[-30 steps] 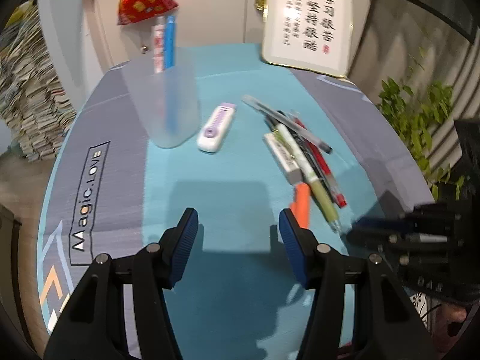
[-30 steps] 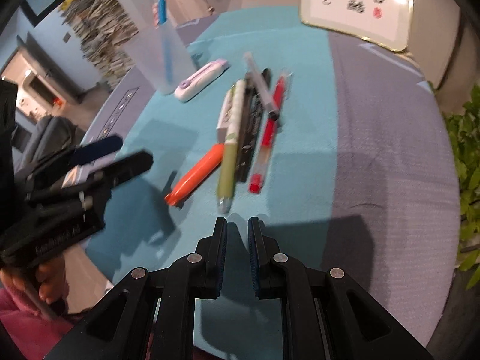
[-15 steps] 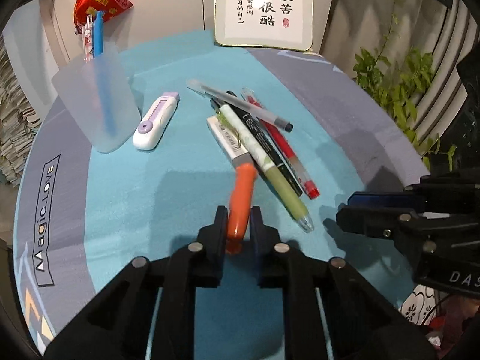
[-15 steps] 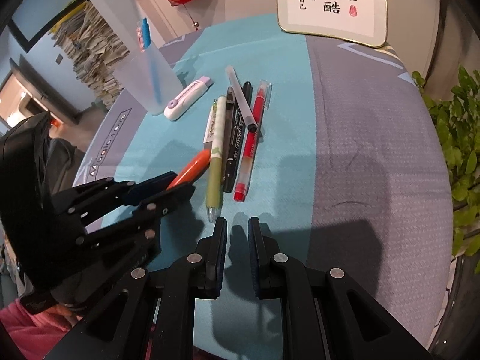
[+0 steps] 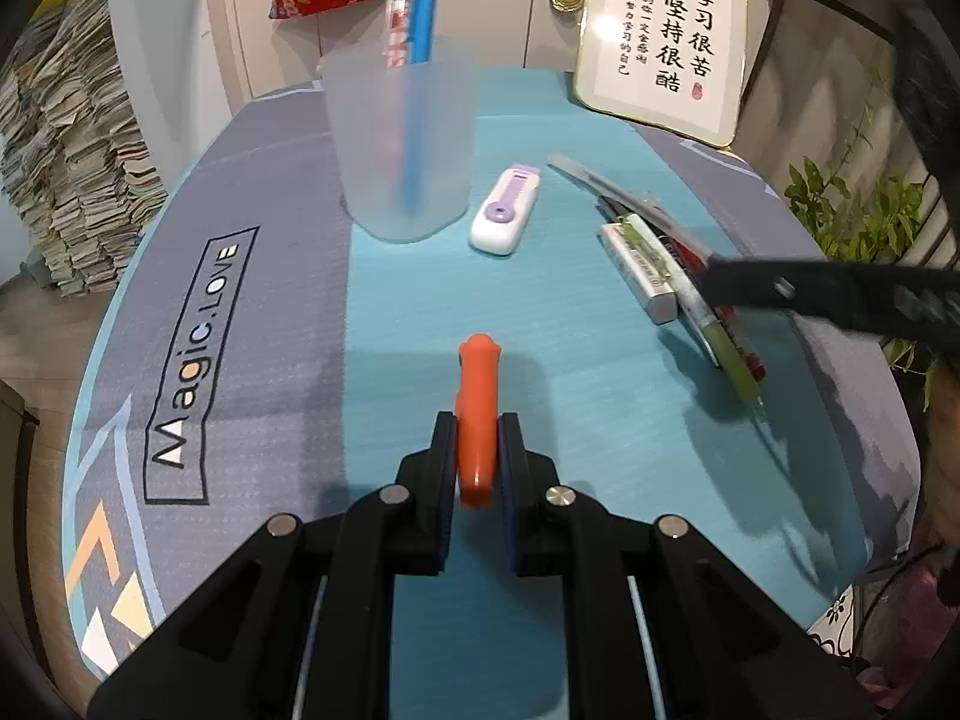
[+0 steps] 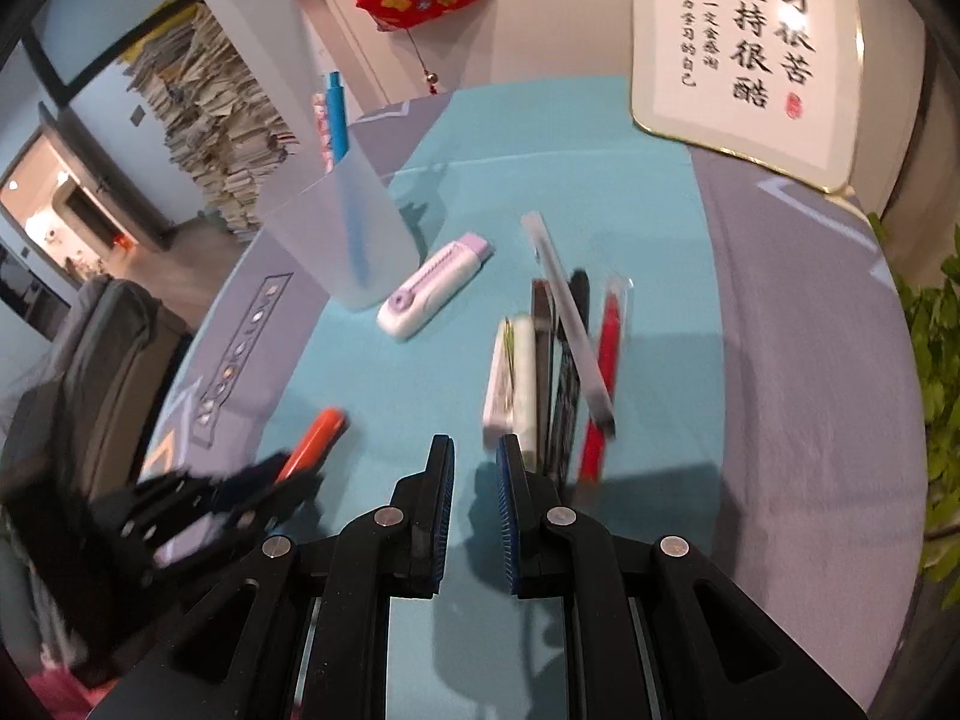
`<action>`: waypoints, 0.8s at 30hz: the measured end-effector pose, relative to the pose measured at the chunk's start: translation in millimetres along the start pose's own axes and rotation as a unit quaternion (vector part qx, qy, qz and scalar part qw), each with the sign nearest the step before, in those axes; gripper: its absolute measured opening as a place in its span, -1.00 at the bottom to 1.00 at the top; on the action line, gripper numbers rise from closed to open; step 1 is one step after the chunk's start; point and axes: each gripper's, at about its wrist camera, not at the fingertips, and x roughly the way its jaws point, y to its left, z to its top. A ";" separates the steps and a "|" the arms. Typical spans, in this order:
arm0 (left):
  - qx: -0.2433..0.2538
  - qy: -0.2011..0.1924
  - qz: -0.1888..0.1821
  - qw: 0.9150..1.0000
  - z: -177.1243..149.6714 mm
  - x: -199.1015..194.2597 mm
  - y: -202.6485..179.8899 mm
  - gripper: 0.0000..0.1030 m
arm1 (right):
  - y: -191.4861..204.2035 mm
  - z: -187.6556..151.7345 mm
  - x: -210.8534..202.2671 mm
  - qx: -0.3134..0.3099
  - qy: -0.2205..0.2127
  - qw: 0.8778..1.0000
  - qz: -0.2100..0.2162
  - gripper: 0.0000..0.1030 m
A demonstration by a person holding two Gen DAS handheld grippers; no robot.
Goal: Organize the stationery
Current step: 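Grasp the green highlighter with the right tool and lift it toward the cup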
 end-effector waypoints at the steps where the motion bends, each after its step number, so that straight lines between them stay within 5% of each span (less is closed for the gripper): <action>1: 0.000 -0.001 -0.001 1.000 0.6 0.9 0.5 -0.78 | 2.1 5.1 4.7 -0.002 -0.002 1.000 -0.011 -0.75; 8: 0.004 -0.003 -0.018 1.000 3.5 6.4 3.5 -0.78 | 1.0 25.8 27.1 0.005 0.005 0.998 -0.055 -0.73; 13: 0.010 0.000 -0.032 0.999 9.1 9.7 5.8 -0.78 | -4.6 31.7 32.9 0.017 0.007 0.999 -0.051 -0.25; 19: 0.025 0.003 -0.024 0.999 21.8 17.9 0.4 -0.72 | -9.4 35.7 47.2 0.023 0.030 0.998 -0.048 -0.26; 24: 0.032 0.005 -0.022 0.999 30.5 25.9 -2.5 -0.56 | -17.2 36.2 46.4 0.041 0.030 0.998 -0.044 -0.49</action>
